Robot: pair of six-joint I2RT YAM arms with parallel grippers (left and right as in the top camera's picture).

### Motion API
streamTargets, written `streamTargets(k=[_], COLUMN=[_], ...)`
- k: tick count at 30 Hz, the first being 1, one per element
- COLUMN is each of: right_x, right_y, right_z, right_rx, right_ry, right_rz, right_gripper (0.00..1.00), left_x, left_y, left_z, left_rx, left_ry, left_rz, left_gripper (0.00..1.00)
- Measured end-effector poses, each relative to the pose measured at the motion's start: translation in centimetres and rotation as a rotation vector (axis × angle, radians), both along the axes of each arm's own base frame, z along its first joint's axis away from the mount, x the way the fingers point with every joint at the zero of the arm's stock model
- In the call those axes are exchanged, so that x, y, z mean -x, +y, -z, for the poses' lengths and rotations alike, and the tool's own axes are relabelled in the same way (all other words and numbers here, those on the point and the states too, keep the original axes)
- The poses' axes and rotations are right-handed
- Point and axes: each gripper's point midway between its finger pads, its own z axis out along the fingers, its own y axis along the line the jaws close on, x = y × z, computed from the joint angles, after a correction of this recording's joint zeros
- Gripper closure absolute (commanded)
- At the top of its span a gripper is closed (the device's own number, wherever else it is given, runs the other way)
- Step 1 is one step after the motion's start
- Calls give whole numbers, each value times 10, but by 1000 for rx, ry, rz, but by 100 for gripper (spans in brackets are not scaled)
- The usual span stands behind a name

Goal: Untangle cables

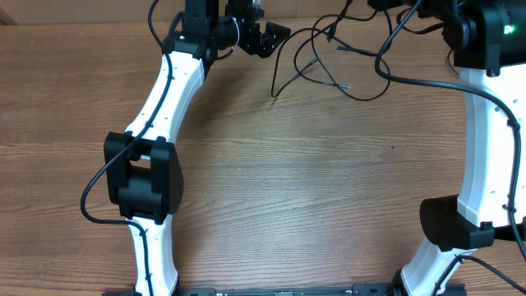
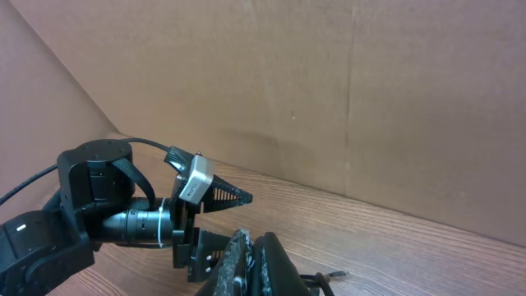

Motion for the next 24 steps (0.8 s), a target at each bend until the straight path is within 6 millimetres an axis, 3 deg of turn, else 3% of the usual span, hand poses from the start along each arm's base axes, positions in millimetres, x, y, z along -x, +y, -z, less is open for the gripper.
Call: streamTargets(k=[13,24], right_x=[1,1], right_y=[2,2], right_z=[1,2], right_rx=[3,3], right_ry=[5,8], right_rz=[-3,-3], right_gripper=[96,96], left_x=[7,3], left_y=[-20,-14], left_z=[5,12], left_rx=[-26,-58], left_ry=[9,19], left_rz=[6,-35], left_gripper=[2,6])
